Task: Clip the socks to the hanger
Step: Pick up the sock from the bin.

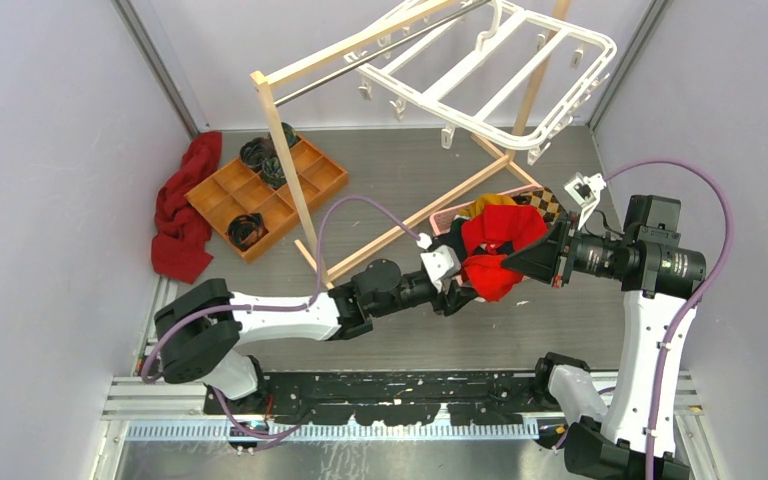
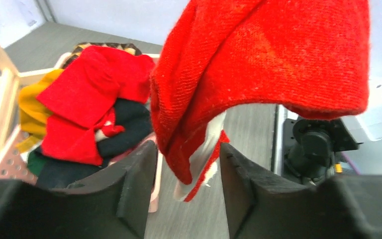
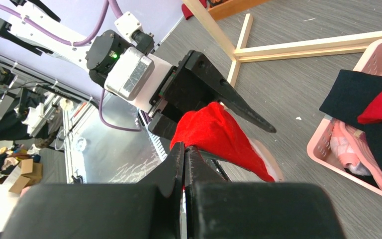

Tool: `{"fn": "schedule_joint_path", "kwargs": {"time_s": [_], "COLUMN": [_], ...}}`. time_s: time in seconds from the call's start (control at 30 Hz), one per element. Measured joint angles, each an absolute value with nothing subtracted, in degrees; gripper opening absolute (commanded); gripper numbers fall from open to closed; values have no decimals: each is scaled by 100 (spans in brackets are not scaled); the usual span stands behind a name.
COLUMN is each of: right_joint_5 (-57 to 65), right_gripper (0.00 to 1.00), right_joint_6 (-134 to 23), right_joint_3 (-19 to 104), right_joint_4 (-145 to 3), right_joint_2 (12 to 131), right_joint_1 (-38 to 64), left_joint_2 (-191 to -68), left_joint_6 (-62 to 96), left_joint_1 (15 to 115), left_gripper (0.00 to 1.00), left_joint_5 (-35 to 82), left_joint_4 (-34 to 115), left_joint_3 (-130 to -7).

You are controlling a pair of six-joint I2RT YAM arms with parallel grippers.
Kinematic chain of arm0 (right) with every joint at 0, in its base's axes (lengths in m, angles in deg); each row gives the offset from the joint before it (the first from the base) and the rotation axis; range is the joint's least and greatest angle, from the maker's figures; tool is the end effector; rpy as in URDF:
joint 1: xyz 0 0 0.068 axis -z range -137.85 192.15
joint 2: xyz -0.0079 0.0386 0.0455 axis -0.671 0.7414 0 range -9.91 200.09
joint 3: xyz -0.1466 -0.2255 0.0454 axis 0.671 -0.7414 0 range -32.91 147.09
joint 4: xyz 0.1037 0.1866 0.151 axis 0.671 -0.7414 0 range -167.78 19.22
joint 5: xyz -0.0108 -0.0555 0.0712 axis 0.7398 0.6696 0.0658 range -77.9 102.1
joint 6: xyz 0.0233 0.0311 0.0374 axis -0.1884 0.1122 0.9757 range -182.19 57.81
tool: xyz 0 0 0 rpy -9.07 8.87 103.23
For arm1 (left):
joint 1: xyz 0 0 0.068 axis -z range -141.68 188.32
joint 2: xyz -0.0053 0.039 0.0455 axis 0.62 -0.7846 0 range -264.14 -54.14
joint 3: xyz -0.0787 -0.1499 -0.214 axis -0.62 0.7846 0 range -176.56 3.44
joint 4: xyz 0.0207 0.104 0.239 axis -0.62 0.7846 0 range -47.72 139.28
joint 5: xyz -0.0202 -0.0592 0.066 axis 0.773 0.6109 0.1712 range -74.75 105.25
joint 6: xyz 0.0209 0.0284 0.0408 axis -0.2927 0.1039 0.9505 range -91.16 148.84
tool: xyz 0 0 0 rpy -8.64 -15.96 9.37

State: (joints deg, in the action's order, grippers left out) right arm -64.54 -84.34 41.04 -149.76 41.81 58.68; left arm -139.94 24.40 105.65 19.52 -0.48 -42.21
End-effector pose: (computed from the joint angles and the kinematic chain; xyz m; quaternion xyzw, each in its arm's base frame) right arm 0.1112 0.0031 0.4001 -0.2139 0.7422 0.4862 0.4086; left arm 0.1269 -0.3112 0.2697 0.3832 0.5749 -0.4444 0.5703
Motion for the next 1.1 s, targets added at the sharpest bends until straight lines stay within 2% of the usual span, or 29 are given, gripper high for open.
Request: {"fn": "schedule_joint_path", "kwargs": {"time_s": [0.1,0.13,0.17,0.37,0.6,0.67,0.83,0.97,1.1], "right_joint_5": [-6450,-6446,-6439,-6131,-5101,-4876,-4194,-3770,-3685], "right_gripper": [1,1,1,3,16,21,45,59,66], "right_joint_6": [-8438,-8438,-8436,-7835,-5547,-4904,-3951,-4045,-4744], "right_joint_3": [4100,4100,4098,3890,2948,2618,2249,2301,2574], "right_joint_4": [-14976,-14973,-14971,-14514,-12781,-12283,-11662,-11636,-11975], "right_joint_2": [4181,4181,4181,4142,4107,4155,4223,4214,4208], "right_joint_1": [5868,5870,5870,5864,5860,5860,5860,5860,5860], "left_joint_2": [-14125,-14131,-14131,-14072,-13476,-13415,-13415,-13415,-13415], "left_joint_6": [2302,2267,2280,1867,510,57,-1237,-2303,-3309], "left_joint_1": [10565,10565,10565,10528,10307,10178,9767,9551,9448], "left_gripper": [9,3,1,0,0,0,0,0,0], "left_joint_5": [2123,2162,2206,2398,3012,3259,4112,4619,4883], "left_joint_4": [-127,-131,-142,-94,732,1038,1766,2057,2188], "left_joint_3": [-4273,-4276,-4276,-4273,-4326,-4448,-4811,-4883,-4883]}}
